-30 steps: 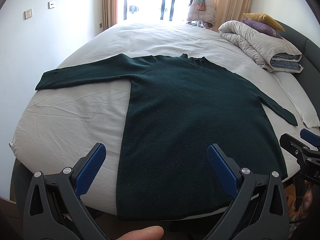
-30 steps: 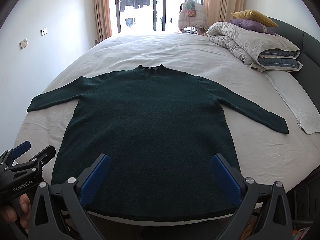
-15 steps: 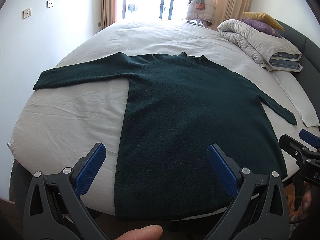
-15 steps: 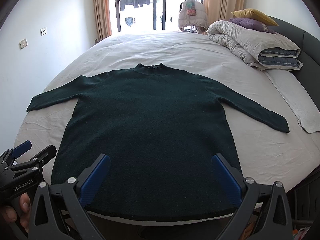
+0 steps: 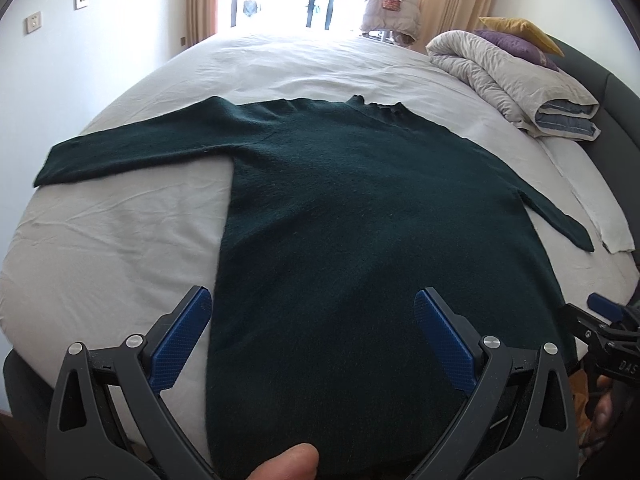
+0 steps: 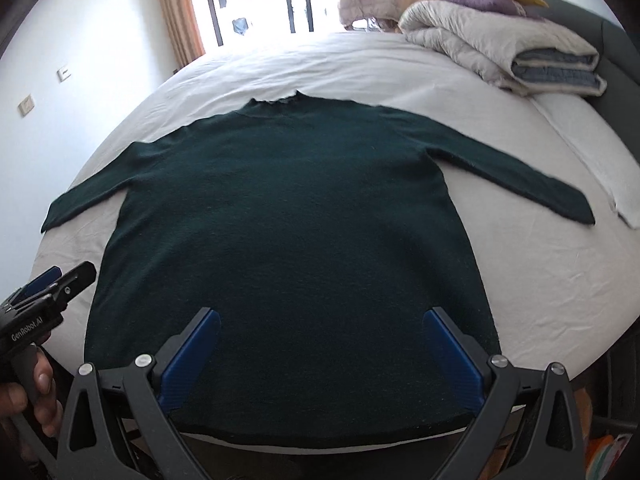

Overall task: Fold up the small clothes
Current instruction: 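Grasp a sweater sleeve cuff with the right tool and lift it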

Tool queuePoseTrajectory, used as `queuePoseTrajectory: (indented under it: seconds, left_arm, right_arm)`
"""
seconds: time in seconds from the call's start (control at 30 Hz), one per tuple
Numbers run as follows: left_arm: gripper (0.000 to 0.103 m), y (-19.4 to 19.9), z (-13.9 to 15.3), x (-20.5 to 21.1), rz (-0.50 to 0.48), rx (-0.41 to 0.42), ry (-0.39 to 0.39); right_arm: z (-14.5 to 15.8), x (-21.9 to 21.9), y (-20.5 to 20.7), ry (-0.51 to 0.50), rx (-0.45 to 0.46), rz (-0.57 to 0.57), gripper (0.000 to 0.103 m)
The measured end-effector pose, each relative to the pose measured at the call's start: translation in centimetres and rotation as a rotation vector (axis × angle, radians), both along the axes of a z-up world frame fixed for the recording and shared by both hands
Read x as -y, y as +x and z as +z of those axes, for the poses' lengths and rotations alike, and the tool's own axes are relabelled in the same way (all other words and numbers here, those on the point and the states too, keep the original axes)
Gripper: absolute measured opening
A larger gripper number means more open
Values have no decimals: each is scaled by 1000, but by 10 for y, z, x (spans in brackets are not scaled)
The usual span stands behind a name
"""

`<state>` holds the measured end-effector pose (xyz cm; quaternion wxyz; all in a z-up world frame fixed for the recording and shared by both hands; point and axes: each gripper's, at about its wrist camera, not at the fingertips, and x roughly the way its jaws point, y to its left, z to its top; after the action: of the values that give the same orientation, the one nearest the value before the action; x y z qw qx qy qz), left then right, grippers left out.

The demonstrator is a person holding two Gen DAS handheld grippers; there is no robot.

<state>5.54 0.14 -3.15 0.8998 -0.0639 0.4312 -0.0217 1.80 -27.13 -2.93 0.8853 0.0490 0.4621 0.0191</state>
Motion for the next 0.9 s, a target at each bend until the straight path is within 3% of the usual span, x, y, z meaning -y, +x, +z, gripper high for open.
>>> queuePoseTrajectory:
  seconds: [0.07, 0.17, 0.3, 0.37, 0.4, 0.5, 0.6, 0.67, 0.73, 0.87, 0.9]
  left_arm:
    - [103, 15, -2, 5, -18, 8, 15]
    - [103, 40, -4, 10, -55, 8, 2]
    - [103, 77, -12, 14, -121, -41, -107]
    - [103, 96, -16, 18, -170, -63, -179]
    - [103, 102, -17, 19, -169, -66, -199]
    - [103, 118, -17, 24, -141, -32, -225]
    - [103, 136, -23, 33, -174, -74, -193]
    - [103, 146, -29, 36, -196, -120, -179]
    - [103, 153, -31, 37, -185, -107, -148]
    - [103, 152, -40, 40, -196, -97, -157]
    - [103, 152, -43, 40, -200, -101, -158]
  right_arm:
    - [-5, 24, 9, 48, -18, -40, 103]
    - [-3, 83, 25, 175, 5, -130, 93]
    - [0, 165, 44, 403, 84, -275, 92]
    - [-7, 222, 50, 531, 139, -402, 92]
    - [-13, 248, 52, 575, 153, -474, 91]
    - [-45, 322, 58, 731, 168, -655, 76]
    - [-80, 380, 58, 894, 202, -814, 74]
    - [-101, 409, 60, 966, 200, -916, 73]
    - [-113, 424, 65, 1036, 218, -945, 61]
    - [-113, 444, 84, 1031, 255, -970, 53]
    - [-115, 448, 87, 1038, 264, -981, 47]
